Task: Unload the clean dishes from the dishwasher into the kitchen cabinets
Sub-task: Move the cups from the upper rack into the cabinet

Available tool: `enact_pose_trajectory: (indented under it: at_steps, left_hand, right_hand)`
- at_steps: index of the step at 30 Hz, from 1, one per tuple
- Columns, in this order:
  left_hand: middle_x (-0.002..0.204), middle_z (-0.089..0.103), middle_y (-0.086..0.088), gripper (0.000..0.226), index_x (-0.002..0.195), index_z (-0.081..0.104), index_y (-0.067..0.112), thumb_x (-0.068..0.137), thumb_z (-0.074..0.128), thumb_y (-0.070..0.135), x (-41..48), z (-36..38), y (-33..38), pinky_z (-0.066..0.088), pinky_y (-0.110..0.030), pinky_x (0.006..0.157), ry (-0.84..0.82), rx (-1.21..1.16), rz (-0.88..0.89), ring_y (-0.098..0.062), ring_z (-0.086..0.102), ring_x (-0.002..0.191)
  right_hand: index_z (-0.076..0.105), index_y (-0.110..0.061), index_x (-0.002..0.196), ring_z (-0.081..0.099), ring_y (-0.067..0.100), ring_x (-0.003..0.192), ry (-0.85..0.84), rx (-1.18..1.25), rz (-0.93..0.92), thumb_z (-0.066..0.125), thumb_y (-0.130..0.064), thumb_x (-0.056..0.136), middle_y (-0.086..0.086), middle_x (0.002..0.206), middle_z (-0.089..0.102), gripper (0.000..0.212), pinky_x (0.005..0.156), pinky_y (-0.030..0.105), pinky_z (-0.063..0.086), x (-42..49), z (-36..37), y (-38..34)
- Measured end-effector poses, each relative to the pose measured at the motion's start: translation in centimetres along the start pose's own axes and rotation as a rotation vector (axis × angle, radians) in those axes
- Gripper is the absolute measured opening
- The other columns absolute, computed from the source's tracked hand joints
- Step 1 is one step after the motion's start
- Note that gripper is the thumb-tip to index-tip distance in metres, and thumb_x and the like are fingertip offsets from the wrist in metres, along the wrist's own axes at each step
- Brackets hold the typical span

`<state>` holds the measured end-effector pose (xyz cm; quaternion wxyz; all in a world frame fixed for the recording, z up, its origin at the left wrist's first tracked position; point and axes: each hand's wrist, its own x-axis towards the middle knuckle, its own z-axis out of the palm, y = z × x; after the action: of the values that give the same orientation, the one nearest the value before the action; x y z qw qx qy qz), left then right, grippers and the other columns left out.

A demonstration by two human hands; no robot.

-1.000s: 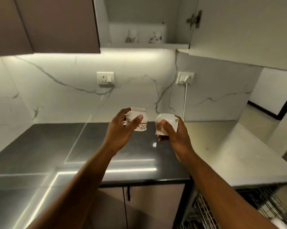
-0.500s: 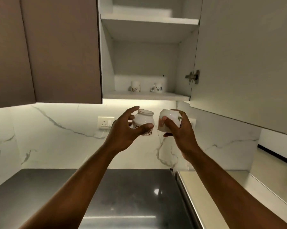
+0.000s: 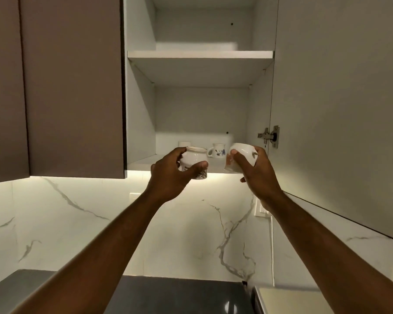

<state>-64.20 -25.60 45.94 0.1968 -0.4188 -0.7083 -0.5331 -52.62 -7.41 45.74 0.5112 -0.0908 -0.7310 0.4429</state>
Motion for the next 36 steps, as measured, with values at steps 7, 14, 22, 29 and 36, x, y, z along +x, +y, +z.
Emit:
enact_pose_trajectory:
  at_steps: [7,14,22,29,36]
  left_hand:
    - [0.101,0.067,0.016,0.073,0.117,0.061,0.035,0.061,0.061,0.083,6.1,1.9,-2.5,0.047,-0.047,0.096,-0.006,0.074,-0.008,-0.012,0.063,0.096]
    - [0.116,0.067,0.005,0.065,0.125,0.056,0.034,0.077,0.055,0.077,10.5,4.9,-4.8,0.043,-0.043,0.100,-0.091,0.244,-0.058,-0.023,0.060,0.108]
    - [0.126,0.063,-0.003,0.066,0.126,0.057,0.022,0.081,0.059,0.070,13.6,6.6,-6.5,0.044,-0.030,0.082,-0.174,0.348,-0.076,-0.026,0.059,0.111]
    - [0.123,0.064,-0.005,0.069,0.121,0.059,0.019,0.078,0.059,0.073,14.7,7.6,-7.6,0.043,-0.032,0.083,-0.179,0.441,-0.072,-0.028,0.059,0.111]
    - [0.126,0.063,-0.004,0.071,0.125,0.056,0.018,0.078,0.062,0.071,15.4,8.5,-7.6,0.039,-0.031,0.083,-0.191,0.467,-0.064,-0.027,0.058,0.115]
  right_hand:
    - [0.044,-0.021,0.125,0.057,0.003,0.089,-0.010,-0.172,-0.015,0.068,-0.058,0.079,-0.016,0.098,0.055,0.064,0.075,0.028,0.052,5.2,0.5,1.3]
    - [0.039,-0.013,0.130,0.061,0.018,0.097,-0.039,-0.373,-0.019,0.065,-0.055,0.085,-0.002,0.109,0.058,0.067,0.081,0.035,0.053,9.1,1.8,2.9]
    - [0.041,0.000,0.131,0.057,0.025,0.112,-0.052,-0.595,0.075,0.068,-0.056,0.082,0.010,0.123,0.060,0.079,0.081,0.029,0.046,12.3,2.5,4.2]
    - [0.043,0.000,0.129,0.056,0.024,0.106,-0.054,-0.699,0.118,0.070,-0.056,0.080,0.014,0.122,0.059,0.079,0.074,0.027,0.040,13.7,2.7,5.4]
    - [0.042,0.000,0.130,0.055,0.029,0.114,-0.068,-0.740,0.155,0.072,-0.054,0.078,0.015,0.126,0.058,0.080,0.075,0.028,0.041,14.4,2.8,6.3]
